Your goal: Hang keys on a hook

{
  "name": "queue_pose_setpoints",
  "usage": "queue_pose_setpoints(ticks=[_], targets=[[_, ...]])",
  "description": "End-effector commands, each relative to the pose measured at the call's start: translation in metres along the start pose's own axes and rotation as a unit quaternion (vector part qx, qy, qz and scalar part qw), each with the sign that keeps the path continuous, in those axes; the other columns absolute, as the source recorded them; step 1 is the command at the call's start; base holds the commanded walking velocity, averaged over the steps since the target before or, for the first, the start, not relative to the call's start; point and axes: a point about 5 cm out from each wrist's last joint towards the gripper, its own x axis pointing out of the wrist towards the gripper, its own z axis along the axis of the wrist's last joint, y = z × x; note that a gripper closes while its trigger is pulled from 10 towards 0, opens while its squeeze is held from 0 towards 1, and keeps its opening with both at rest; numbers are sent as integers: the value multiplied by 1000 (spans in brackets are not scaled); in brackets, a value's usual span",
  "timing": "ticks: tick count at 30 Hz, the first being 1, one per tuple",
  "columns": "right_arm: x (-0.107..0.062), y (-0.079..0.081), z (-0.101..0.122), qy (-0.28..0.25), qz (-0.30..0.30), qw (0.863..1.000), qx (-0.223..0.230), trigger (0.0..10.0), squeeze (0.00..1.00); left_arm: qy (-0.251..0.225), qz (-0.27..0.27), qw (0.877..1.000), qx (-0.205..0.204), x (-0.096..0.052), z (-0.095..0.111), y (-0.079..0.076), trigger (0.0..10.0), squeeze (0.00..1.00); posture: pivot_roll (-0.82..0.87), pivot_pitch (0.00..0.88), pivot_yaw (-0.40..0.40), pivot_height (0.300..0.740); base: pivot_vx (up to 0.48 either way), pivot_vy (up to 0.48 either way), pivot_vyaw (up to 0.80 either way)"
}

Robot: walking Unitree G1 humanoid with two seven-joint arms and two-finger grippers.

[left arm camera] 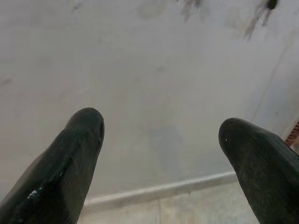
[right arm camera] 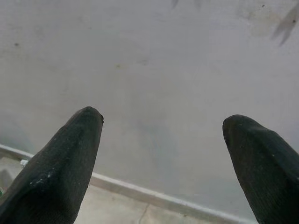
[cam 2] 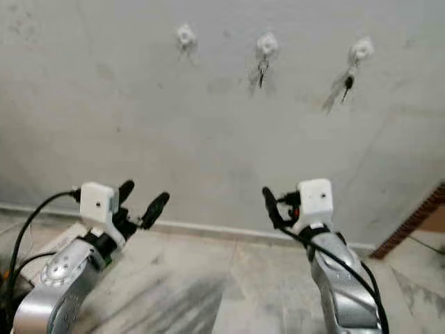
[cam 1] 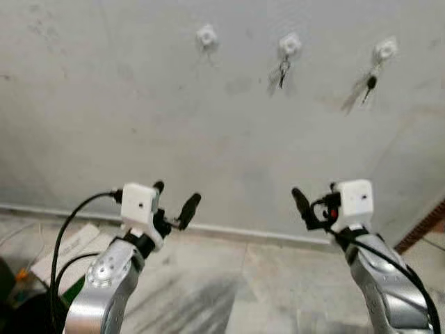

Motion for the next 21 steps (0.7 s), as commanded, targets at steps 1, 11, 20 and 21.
queue_pose_setpoints(ticks=[1, 11, 20, 21], targets=[[3, 4, 6, -12, 6, 1000, 2, 10000, 0, 4, 2, 1000, 5, -3, 0, 3, 10000, 0, 11, 43, 0, 740, -247, 416, 0], [9, 5, 11, -20, 0, 1000, 17, 10000, 0, -5, -23, 1000, -15, -1, 2, -1, 10000, 0, 10, 47, 6, 740, 0, 0, 0], [12, 5, 13, -16, -3, 1000, 19, 10000, 0, -8, -23, 1000, -19, 1, 4, 0, 10000, 0, 10, 39, 6, 740, 0, 0, -605], [11, 5, 12, -15, -4, 1000, 18, 10000, 0, -7, -23, 1000, -19, 1, 3, 0, 10000, 0, 10, 39, 6, 740, 0, 0, -775]])
